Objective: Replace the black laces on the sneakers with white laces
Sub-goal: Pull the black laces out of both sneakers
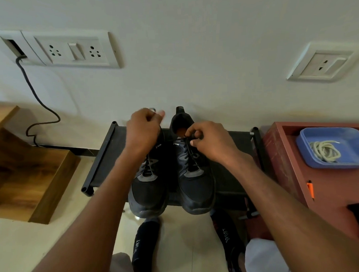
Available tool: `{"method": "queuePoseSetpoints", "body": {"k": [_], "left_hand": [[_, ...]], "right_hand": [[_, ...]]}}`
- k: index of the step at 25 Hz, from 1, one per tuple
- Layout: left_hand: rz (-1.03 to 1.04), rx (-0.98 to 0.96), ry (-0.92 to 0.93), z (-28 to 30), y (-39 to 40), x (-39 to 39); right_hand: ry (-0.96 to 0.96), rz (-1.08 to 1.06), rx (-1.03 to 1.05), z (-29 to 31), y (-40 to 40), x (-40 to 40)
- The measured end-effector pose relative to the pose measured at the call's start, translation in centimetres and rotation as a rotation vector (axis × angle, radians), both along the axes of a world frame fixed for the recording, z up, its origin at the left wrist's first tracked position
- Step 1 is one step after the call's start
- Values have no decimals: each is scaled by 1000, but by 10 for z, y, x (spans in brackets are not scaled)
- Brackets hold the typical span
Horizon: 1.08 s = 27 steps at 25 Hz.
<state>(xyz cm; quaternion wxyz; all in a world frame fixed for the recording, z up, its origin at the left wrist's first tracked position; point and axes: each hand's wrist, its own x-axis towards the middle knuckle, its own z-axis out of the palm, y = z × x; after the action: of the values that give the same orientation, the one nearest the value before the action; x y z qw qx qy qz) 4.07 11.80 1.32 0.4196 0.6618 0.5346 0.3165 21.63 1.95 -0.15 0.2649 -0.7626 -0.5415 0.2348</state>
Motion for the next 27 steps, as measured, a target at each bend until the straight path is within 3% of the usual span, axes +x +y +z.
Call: {"method": "queuePoseSetpoints", "body": {"k": [2,5,7,11,13,16,22,27], "left_hand": [[-252,76,341,-8,-9,4],[-337,96,483,-11,-14,9],[-224,56,305,-5,-10,11],[-80,-263,-451,15,-12,12],[-61,-375,-555,17,-13,11],[17,-252,-255,7,-11,11],[39,70,171,-1,-10,10],[50,197,358,-2,-13,10]], "right_hand": [[-30,-36,5,-1,0,-2],[-51,-52,16,0,0,-3],[-57,-50,17,0,0,-2],[-46,-53,11,-2,0,-1],[-38,-55,24,-2,0,-1],[-52,-64,44,-3,1,-5],[-113,-53,64,-8,6,-8],[99,-79,23,-3,12,-10]]}}
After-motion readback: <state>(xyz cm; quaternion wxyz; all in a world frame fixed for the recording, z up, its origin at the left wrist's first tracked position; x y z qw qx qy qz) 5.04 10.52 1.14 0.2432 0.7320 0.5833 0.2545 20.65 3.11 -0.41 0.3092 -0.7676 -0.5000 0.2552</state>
